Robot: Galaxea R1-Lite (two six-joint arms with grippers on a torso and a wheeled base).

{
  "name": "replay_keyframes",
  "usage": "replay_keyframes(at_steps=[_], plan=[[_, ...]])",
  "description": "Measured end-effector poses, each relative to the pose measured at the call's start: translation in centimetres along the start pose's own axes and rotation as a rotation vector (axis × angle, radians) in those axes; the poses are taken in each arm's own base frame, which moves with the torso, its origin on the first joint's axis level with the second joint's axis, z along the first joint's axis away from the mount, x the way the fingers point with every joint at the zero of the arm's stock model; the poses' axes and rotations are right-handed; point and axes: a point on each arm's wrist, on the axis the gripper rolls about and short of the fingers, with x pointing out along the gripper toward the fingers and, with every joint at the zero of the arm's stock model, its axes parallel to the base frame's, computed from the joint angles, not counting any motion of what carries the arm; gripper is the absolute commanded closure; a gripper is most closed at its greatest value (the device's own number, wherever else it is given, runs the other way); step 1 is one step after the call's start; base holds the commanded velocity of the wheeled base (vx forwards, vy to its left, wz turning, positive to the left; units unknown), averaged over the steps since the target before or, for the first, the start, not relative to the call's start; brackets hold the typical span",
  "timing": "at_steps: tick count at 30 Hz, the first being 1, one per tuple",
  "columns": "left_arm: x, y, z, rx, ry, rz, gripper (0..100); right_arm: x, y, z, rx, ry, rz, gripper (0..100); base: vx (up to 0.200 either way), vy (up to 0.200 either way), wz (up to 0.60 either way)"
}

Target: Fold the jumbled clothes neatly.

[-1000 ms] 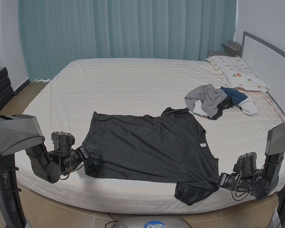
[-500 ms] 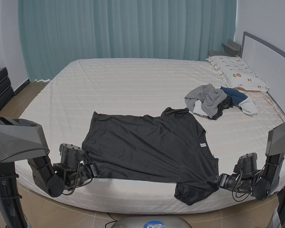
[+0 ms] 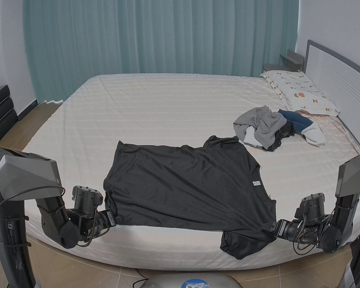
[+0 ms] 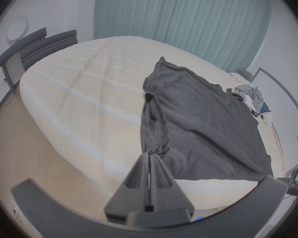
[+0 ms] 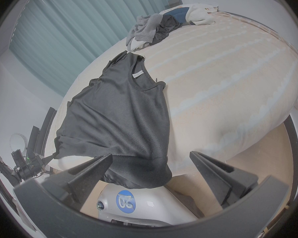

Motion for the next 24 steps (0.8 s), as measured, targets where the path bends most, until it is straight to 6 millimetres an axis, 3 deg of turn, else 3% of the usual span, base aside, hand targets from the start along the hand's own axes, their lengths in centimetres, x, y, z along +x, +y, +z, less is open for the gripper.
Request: replay_keyframes(at_steps=[11,24], plan=[[-2.2,3.9,0.1,-0.087,-0.016,0.04,100,-0.8,-0.2,-1.4,-0.013,0.085,0.025,0,0.0,0.0,0.0],[-2.8,4.7,-0.3,-0.107,-0.003,0.051,100,-0.4,0.6,-1.9,-0.037,0.096,0.072,0,0.0,0.0,0.0]])
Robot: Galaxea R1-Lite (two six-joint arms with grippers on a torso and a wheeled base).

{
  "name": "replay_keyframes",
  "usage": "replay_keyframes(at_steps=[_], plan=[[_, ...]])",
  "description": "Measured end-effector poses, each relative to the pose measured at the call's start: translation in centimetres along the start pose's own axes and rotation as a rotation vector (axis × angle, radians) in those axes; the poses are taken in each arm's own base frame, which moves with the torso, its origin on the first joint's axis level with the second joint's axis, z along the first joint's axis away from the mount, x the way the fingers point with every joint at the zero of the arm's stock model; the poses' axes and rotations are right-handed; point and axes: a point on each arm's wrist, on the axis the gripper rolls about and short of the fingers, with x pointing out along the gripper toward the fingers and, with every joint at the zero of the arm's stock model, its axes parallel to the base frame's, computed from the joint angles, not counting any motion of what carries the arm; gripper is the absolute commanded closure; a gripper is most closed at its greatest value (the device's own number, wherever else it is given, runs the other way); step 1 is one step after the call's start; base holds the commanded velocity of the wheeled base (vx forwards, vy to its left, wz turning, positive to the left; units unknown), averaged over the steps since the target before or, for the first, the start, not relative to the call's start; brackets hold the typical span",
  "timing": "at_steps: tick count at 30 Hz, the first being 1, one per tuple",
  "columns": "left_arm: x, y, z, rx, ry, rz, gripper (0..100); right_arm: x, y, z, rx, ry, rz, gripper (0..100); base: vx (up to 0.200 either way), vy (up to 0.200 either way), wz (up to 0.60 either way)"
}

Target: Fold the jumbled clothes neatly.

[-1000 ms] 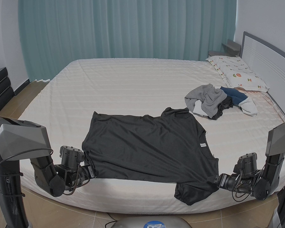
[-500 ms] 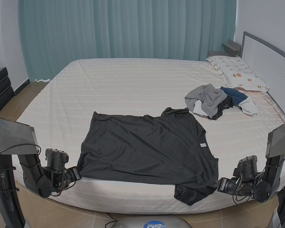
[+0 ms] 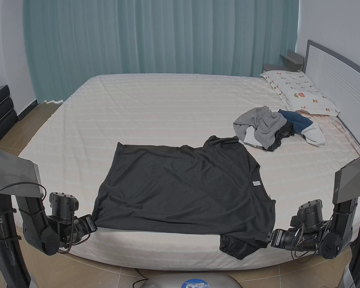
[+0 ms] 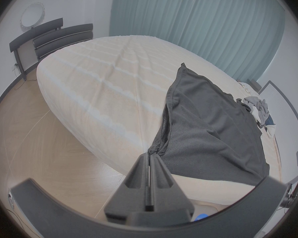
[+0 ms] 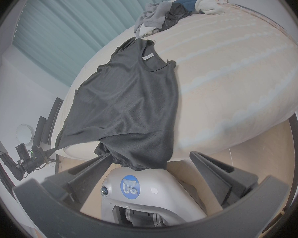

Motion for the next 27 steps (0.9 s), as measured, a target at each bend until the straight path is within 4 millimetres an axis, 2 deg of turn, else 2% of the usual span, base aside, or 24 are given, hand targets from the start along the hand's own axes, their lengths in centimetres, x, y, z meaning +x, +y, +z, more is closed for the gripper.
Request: replay_keyframes(at_steps=[2,3,11,21,27], plan=[[0.0,0.0,0.0,-0.001,-0.001,0.001,100,0.5,0.2,0.2,0.001,-0.005,0.007,0,0.0,0.0,0.0],[0.0,0.0,0.0,-0.002,-0.001,0.001,100,0.7,0.3,0.3,0.002,-0.009,0.011,100,0.0,0.0,0.0],[0.0,0.1,0.0,-0.003,0.001,0.004,100,2.0,0.3,-0.1,-0.005,-0.003,-0.022,100,0.0,0.0,0.0],[-0.2,0.3,-0.2,0.002,0.007,0.011,100,-0.8,-1.3,-1.4,0.004,0.032,-0.109,100,0.0,0.0,0.0],[-1.1,0.8,-0.6,0.004,-0.018,-0.002,100,-2.2,-1.2,-1.5,0.0,0.029,-0.104,100,0.0,0.0,0.0]])
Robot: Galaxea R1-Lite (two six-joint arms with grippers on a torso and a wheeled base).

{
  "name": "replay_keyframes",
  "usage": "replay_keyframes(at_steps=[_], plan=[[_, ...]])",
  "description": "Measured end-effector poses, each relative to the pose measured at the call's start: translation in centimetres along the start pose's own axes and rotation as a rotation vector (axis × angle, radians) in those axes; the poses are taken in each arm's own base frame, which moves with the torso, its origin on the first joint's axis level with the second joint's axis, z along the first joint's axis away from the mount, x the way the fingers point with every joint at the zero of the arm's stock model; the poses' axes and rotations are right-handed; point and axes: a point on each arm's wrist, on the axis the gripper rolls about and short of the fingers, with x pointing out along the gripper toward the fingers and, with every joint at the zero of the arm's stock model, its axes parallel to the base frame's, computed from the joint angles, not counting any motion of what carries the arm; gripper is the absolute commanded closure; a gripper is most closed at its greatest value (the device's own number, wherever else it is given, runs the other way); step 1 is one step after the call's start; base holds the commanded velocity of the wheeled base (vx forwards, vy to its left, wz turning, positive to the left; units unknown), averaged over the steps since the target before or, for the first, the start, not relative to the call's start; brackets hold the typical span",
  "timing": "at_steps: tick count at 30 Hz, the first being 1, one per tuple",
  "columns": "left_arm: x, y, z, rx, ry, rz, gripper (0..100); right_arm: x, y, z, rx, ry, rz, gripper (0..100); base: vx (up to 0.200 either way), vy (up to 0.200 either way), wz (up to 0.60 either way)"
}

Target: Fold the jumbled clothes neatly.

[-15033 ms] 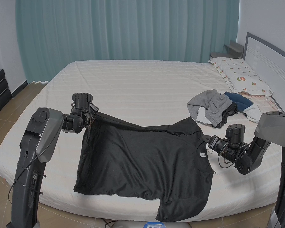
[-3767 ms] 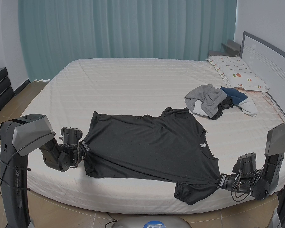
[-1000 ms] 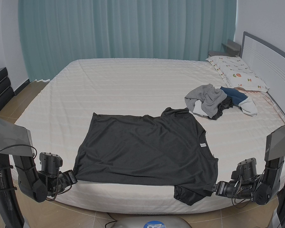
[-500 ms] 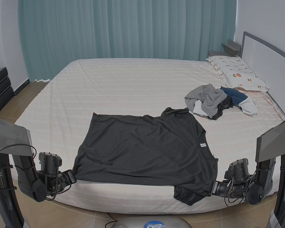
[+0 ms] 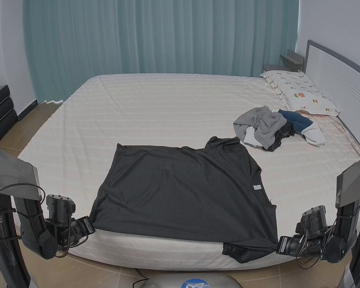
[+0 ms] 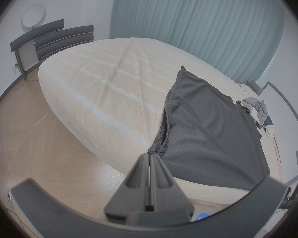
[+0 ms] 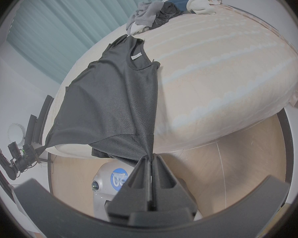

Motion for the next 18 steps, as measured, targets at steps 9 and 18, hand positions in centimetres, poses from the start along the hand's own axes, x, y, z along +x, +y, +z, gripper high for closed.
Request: replay_keyframes(at_steps=[9,18], plan=[[-1.3,1.1,-1.6,0.018,0.072,0.026,100,-0.4,0.2,-0.4,-0.04,0.023,-0.004,100,0.0,0.0,0.0],[-0.7,1.2,-2.4,0.015,0.117,-0.007,0,0.4,0.1,-0.4,-0.044,0.009,0.001,0,0.0,0.0,0.0]])
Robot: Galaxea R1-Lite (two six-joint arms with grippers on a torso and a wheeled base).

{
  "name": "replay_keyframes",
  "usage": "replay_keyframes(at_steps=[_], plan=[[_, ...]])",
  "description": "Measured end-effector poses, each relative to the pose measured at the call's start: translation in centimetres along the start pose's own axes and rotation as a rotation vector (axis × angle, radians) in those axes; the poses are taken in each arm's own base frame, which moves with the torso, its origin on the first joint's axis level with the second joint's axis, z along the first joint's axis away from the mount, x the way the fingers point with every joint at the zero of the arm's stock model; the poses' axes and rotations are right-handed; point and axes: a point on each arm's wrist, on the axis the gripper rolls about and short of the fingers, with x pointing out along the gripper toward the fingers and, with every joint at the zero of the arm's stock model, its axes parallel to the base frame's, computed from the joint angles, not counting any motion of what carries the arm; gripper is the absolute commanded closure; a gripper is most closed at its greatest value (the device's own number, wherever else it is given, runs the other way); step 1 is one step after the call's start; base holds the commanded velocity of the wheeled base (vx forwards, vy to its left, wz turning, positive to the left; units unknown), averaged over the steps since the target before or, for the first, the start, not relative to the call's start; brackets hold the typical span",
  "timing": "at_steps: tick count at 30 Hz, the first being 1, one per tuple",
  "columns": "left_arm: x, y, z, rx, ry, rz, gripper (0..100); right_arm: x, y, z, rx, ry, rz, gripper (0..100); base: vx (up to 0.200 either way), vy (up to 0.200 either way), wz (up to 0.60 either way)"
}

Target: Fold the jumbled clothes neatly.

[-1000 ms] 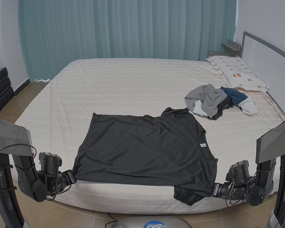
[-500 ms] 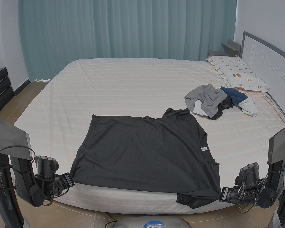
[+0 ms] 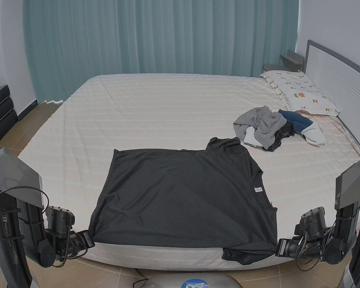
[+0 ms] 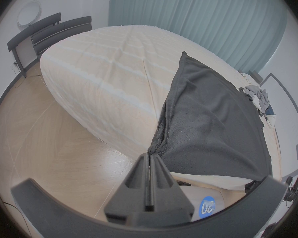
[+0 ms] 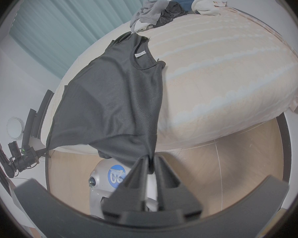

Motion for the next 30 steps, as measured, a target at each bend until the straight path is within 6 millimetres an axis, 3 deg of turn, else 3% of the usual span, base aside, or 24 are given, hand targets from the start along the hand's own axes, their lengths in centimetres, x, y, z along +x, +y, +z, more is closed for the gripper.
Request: replay_keyframes(at_steps=[10,24,30], plan=[[0.1,0.0,0.0,-0.033,-0.02,-0.024,0,0.4,0.3,0.6,0.015,-0.061,0.04,0,0.0,0.0,0.0],[-2.1,0.2,1.8,-0.135,-0.102,-0.155,0,0.3,0.4,0.7,0.044,-0.081,0.045,0,0.0,0.0,0.0],[-2.3,0.4,2.2,-0.185,-0.119,-0.162,0,0.1,0.5,0.9,0.047,-0.095,0.053,0,0.0,0.2,0.0]])
